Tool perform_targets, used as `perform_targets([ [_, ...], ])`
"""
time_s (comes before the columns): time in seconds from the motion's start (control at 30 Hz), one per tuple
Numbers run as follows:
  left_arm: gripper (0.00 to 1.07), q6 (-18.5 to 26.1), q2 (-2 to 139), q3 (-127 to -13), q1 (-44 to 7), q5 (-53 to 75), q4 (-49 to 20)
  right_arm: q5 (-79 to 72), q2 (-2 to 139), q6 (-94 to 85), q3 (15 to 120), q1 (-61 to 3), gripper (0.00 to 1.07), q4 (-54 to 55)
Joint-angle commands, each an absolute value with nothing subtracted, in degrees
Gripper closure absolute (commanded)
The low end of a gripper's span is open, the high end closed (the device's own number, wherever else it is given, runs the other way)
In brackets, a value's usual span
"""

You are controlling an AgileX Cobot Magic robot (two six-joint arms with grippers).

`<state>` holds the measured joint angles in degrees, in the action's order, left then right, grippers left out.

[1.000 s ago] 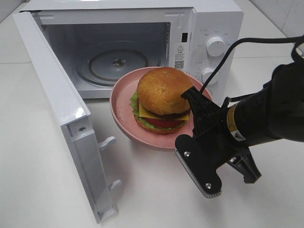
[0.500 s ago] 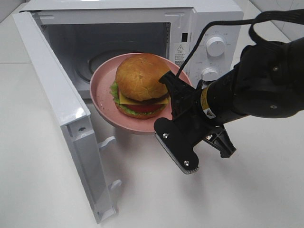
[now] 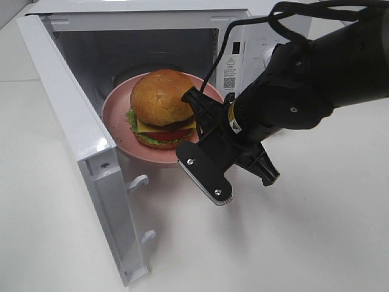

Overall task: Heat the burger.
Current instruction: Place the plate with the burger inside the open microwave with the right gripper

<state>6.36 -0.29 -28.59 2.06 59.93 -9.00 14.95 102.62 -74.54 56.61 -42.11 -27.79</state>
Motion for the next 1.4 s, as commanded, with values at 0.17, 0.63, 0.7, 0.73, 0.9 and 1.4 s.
perform_targets([
  [0.17, 1.07, 5.96, -1.43, -28.42, 2.01, 59.42, -9.05, 15.07, 104.05, -82.74, 61.59, -41.94, 1.07, -19.65],
  [0.63, 1.07, 5.96, -1.43, -28.42, 2.01, 59.42, -9.05, 18.28, 107.14, -82.45, 68.01, -39.25, 1.07, -18.33],
  [0.7, 1.07, 5.96, -1.43, -28.42, 2.01, 59.42, -9.05, 19.37, 108.29, -82.45, 69.90, -39.25, 1.07, -15.99],
  [0.73, 1.07, 5.96, -1.43, -28.42, 2.01, 59.42, -9.05, 20.34, 108.92, -82.45, 71.16, -39.25, 1.07, -14.90],
  [0.9, 1.07, 5.96, -1.43, -28.42, 2.01, 59.42, -9.05, 24.35, 111.73, -81.19, 76.66, -39.25, 1.07, -13.29],
  [1.4, 1.07, 5.96, -1.43, -28.42, 2.01, 59.42, -9.05, 30.94, 123.64, -64.06, 95.51, -39.25, 1.07, -13.69],
])
